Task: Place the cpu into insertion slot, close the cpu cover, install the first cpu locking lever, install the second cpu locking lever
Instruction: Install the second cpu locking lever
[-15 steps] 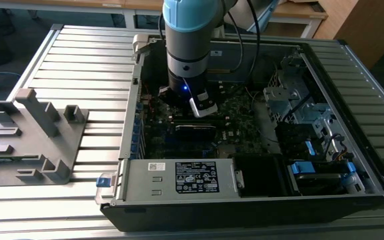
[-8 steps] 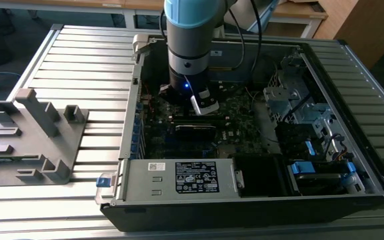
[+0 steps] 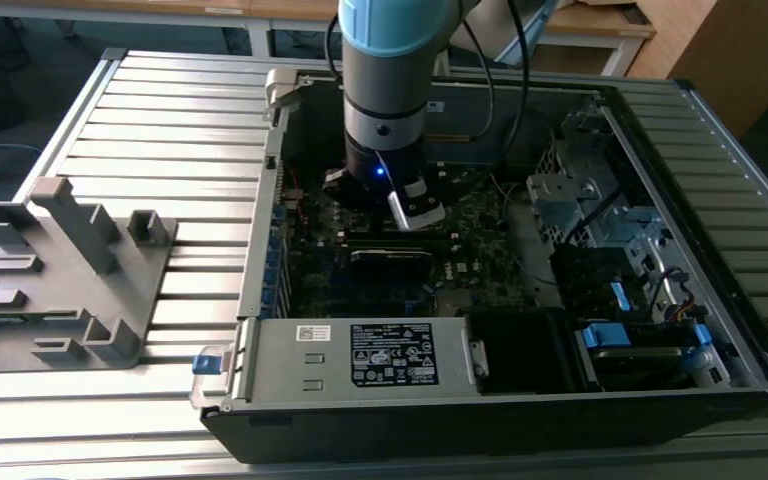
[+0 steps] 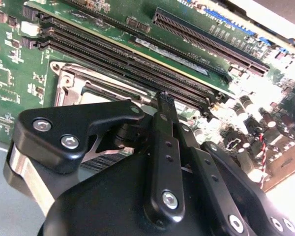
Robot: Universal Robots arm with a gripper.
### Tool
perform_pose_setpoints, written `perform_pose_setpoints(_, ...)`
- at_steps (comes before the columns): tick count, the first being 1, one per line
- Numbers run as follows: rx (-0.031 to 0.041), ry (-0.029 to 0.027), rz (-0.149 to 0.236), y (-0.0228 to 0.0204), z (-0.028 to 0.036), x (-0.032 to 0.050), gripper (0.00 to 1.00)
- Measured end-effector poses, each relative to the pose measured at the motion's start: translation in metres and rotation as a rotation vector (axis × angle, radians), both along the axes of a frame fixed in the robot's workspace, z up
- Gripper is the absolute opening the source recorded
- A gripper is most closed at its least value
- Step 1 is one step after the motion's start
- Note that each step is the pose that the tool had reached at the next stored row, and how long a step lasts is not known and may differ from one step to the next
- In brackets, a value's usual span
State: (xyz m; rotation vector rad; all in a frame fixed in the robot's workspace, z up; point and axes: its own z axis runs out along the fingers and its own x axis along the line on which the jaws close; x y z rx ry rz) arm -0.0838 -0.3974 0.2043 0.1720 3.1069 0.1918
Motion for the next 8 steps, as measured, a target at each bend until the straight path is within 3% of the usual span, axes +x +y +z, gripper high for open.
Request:
perform_pose_setpoints(6,0.0003,-0.0001,0.0,-0.004,0.0,-0.0001,0.1)
perform_pose_setpoints(7,0.0076,0.0,0.0,-0.0041,0.0,0.0,0.1)
perform_pose_setpoints(8,0.0243,0.0,0.001,-0.0042,-0.0001,0.0,0.1)
